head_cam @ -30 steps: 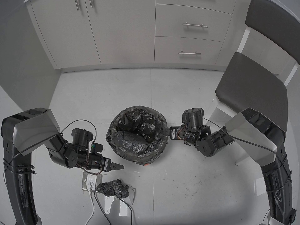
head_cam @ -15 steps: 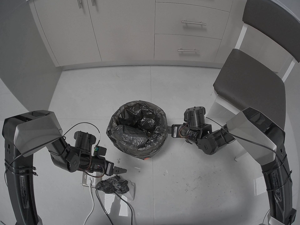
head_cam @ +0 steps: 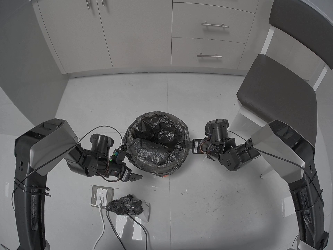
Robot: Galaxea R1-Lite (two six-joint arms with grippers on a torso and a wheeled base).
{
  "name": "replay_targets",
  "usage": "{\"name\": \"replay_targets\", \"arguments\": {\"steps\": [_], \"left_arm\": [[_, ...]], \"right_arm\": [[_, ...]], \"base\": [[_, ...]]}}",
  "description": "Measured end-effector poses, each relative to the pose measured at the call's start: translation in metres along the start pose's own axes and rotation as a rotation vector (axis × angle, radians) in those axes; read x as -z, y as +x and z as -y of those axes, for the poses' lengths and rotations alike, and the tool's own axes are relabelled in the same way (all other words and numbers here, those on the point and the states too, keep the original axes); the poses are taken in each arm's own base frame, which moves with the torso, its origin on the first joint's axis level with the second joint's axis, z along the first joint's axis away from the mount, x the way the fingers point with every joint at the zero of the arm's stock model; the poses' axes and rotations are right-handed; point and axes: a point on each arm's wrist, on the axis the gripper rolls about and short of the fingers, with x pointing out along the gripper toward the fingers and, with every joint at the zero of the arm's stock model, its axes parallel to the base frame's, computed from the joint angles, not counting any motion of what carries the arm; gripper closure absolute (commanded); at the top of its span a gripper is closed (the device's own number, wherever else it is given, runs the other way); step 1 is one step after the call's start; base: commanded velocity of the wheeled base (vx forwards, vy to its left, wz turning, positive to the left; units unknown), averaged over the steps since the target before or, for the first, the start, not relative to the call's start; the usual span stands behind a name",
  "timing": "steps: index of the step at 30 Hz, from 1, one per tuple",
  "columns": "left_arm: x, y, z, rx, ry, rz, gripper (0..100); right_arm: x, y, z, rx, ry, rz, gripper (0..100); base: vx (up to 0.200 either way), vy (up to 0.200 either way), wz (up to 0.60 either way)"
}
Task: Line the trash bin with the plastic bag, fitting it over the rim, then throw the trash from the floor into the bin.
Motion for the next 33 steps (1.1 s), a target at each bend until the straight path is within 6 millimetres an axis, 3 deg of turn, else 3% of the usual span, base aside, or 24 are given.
{"name": "replay_targets", "arguments": {"steps": [6, 14, 23, 30, 33], "left_arm": [[-0.014, 0.015, -0.015, 0.013, -0.008, -0.060, 0], [-0.011, 0.030, -0.025, 0.055, -0.022, -0.178, 0], [-0.006, 0.031, -0.033, 0.122, 0.065, -0.303, 0], [-0.018, 0.031, -0.060, 0.089, 0.091, -0.274, 0], [-0.012, 0.036, -0.074, 0.072, 0.078, -0.267, 0]], "right_arm": [[-0.001, 0.007, 0.001, 0.008, 0.000, -0.014, 0], [-0.003, 0.019, 0.006, 0.021, 0.007, -0.012, 0], [0.000, 0.026, 0.013, 0.034, 0.013, -0.012, 0], [0.003, 0.028, 0.014, 0.035, 0.013, -0.015, 0], [0.004, 0.030, 0.014, 0.034, 0.014, -0.013, 0]], "base": [[0.000, 0.000, 0.00], [0.000, 0.000, 0.00], [0.000, 0.000, 0.00], [0.000, 0.000, 0.00], [0.000, 0.000, 0.00]]}}
